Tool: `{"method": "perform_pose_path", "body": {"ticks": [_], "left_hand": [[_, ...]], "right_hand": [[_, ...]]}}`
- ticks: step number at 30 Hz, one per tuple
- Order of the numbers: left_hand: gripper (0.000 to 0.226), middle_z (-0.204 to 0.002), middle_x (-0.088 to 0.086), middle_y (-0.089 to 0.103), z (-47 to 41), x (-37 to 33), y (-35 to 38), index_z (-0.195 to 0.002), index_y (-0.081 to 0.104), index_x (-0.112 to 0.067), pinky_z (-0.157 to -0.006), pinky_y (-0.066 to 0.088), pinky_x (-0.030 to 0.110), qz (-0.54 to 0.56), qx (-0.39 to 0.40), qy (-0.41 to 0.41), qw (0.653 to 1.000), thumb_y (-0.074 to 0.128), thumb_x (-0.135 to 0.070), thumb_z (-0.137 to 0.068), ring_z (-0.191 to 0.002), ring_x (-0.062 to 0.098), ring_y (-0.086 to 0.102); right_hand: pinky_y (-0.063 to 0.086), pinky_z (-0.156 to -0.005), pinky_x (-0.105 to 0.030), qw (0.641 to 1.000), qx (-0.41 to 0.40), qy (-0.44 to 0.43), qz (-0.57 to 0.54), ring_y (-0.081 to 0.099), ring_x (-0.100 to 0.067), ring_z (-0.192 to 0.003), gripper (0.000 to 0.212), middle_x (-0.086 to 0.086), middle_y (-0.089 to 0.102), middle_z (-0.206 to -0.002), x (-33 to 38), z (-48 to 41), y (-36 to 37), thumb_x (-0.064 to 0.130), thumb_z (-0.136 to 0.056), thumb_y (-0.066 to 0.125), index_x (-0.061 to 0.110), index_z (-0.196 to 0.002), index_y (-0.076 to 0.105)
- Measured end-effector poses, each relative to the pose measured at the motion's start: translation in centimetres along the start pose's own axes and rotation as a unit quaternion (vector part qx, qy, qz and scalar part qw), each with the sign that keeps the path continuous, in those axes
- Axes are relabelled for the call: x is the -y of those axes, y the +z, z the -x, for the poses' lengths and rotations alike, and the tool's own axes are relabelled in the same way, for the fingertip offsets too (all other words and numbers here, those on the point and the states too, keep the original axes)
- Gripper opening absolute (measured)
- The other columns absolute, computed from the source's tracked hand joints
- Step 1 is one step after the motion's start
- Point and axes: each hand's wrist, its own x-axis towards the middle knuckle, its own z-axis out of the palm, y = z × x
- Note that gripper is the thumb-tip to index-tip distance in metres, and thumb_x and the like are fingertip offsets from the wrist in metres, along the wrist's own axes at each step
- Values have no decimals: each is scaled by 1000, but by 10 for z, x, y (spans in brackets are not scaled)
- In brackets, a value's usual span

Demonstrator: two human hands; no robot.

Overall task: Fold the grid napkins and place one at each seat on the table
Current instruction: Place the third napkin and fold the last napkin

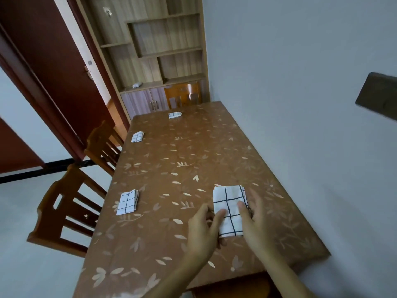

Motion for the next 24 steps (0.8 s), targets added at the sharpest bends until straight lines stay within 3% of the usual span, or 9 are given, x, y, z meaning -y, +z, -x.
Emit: {"method": "perform_pose_path", "body": {"ticks": [2,4,6,8,11,15,18,20,24], "left_hand": [[21,-72,13,70,1,11,4,-90,57,-9,-33,48,41,6,-37,-9,999,61,-27,-99,-39,33,62],[21,-75,11,71,1,24,8,-92,56,-12,-37,50,40,31,-86,-38,995,58,-31,-100,-42,33,63],[19,-77,9,71,-1,40,12,-94,56,-18,-46,56,44,39,-116,-76,990,56,-35,-101,-55,32,68],[13,-81,2,71,-1,60,16,-95,60,-22,-57,59,40,30,-109,-118,987,57,-33,-101,-68,22,70],[7,-81,-1,73,-7,87,12,-95,66,-16,-63,60,33,39,-62,-196,978,64,-23,-95,-72,14,71],[27,-69,15,68,-31,126,-6,-86,62,3,-54,55,32,52,-56,-285,955,71,-21,-91,-59,20,70],[26,-67,21,67,-34,158,-10,-77,60,-1,-48,48,31,24,-23,-319,947,75,-20,-88,-59,28,63],[19,-69,8,68,-31,180,-8,-83,68,-7,-49,47,28,-22,20,-328,944,77,-23,-87,-65,23,64],[31,-84,3,76,-29,215,4,-102,74,-13,-71,55,35,-170,43,-304,937,71,-41,-89,-82,23,71]], "right_hand": [[62,-80,-40,1000,5,24,5,70,-9,-99,47,13,67,-117,-8,-1,4,40,-97,57,37,-140,38],[60,-76,-31,998,30,61,2,71,-5,-91,45,18,70,-106,-14,0,8,47,-92,63,37,-132,46],[58,-71,-25,988,87,127,-25,73,-6,-86,32,12,75,-100,-23,1,13,40,-90,69,29,-120,62],[59,-72,-30,971,131,195,-38,74,-10,-88,23,8,78,-99,-39,2,17,34,-92,68,26,-114,69],[59,-89,-40,967,139,213,6,71,-11,-97,20,10,76,-104,-73,-7,22,33,-96,63,31,-116,66],[56,-80,-26,957,173,217,88,67,-9,-101,23,8,71,-111,-107,-28,23,31,-98,61,25,-120,61],[56,-86,-29,957,142,236,86,66,-16,-108,42,1,69,-118,-131,-44,27,22,-93,68,16,-133,55],[56,-84,-32,963,80,249,68,67,-20,-103,50,-4,68,-112,-144,-55,31,13,-91,70,9,-137,51],[48,-75,-21,967,62,241,64,65,-18,-98,48,0,68,-104,-171,-73,39,4,-90,68,12,-134,51]]}}
